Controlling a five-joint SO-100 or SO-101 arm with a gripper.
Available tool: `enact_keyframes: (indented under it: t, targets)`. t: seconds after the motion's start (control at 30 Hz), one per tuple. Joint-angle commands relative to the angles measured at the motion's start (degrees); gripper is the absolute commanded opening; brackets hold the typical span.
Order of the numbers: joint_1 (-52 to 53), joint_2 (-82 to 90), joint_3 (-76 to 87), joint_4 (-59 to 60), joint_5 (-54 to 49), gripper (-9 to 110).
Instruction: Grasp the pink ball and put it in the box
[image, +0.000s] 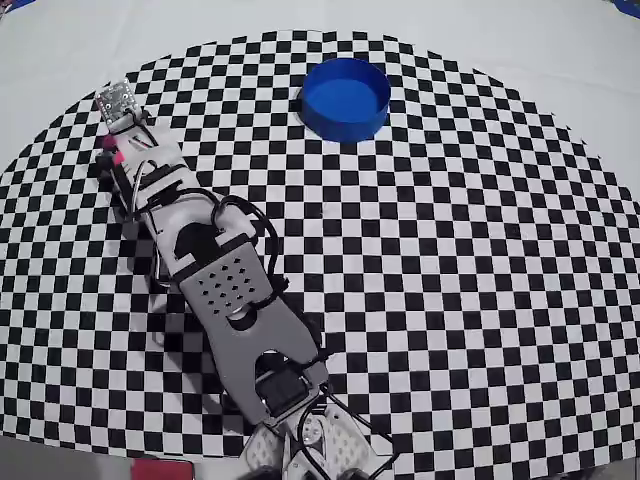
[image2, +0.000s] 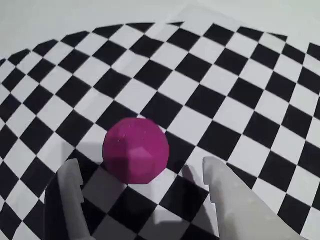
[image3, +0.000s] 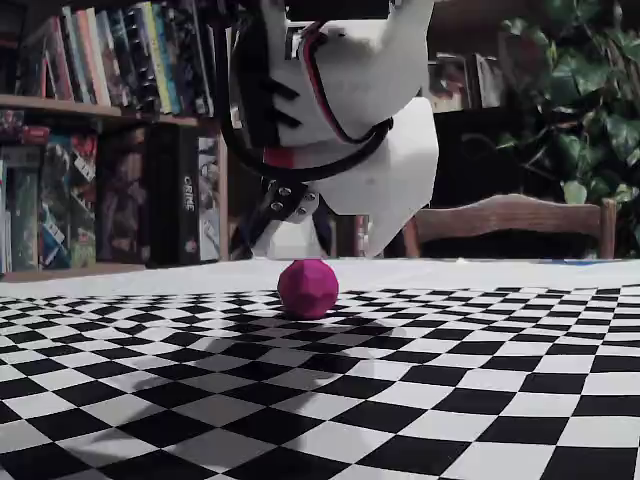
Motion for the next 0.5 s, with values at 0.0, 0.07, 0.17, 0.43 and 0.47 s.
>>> enact_keyframes:
  t: [0.0,0.07,0.17,0.43,0.47]
  targets:
    - [0.1,-0.1,-3.3,0.3,-0.6,28]
    - [0.1,-0.6,-3.9,0.3,-0.6,28]
    - [0.1,-1.3,-4.8,0.3,-0.6,28]
    - [0.0,-3.3,-7.0,0.4,-0.6,28]
    - [0.0,-3.5,-7.3,0.5,-0.6,28]
